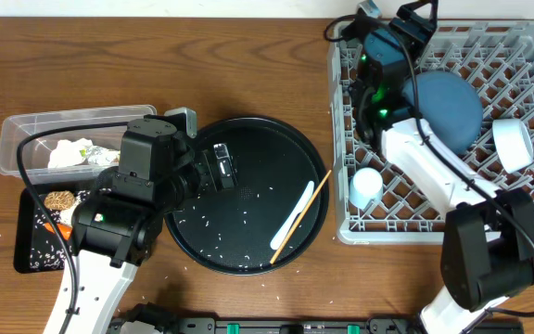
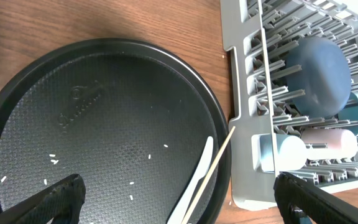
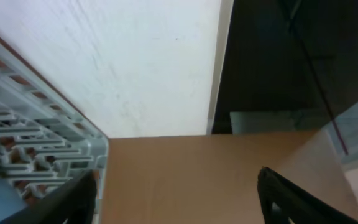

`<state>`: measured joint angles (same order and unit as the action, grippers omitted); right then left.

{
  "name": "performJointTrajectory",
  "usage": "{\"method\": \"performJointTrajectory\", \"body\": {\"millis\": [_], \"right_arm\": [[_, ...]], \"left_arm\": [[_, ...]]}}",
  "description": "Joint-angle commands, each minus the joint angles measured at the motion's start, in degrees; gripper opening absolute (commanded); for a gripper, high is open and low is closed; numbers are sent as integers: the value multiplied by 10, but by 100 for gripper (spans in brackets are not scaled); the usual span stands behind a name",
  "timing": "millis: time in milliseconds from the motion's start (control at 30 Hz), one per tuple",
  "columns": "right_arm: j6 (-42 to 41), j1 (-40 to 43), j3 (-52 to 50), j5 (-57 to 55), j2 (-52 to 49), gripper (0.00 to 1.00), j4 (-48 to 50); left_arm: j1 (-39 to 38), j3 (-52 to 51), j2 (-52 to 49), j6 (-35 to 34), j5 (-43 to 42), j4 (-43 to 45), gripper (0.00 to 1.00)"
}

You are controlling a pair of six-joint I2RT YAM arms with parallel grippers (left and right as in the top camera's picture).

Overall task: Sort waste into correct bins and load items into the dishwasher rack
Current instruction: 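Lower the blue plate upright into the rack's back and release, then move the right gripper to the wooden stick on the tray and grasp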

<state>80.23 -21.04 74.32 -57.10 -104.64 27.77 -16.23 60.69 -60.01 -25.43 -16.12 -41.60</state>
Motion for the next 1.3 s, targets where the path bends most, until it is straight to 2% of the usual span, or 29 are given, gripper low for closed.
{"method": "performJointTrajectory", "body": {"millis": [0,67,167,233,300,367,433,533,667,767,967,1100,1267], "right_arm": [[-89,-30,7,-44,29,83,-35],[-141,-43,11,-50,38,88,-91],[-266,-57,30,-46,61,92,-230],[-387,-59,57,-12,84,93,-366],[-507,-55,96,79,109,92,-523],[-634,-40,148,204,132,88,-661],[-736,-24,187,297,149,80,-744],[-861,-2,217,437,174,64,-833],[-946,1,215,532,179,54,-897],[-1007,-17,200,577,166,42,-935],[-1167,-99,122,601,141,17,-927],[-1272,-163,68,582,131,17,-876],[-1372,-239,29,497,131,18,-857]], "left_arm": [[2,5,2,9,5,0,98],[2,5,2,9,5,0,98],[2,5,2,9,5,0,98],[2,5,2,9,5,0,98],[2,5,2,9,5,0,98],[2,5,2,9,5,0,98],[2,5,2,9,5,0,98],[2,5,2,9,5,0,98],[2,5,2,9,5,0,98],[2,5,2,9,5,0,98],[2,5,2,9,5,0,98],[2,5,2,9,5,0,98],[2,5,2,9,5,0,98]]}}
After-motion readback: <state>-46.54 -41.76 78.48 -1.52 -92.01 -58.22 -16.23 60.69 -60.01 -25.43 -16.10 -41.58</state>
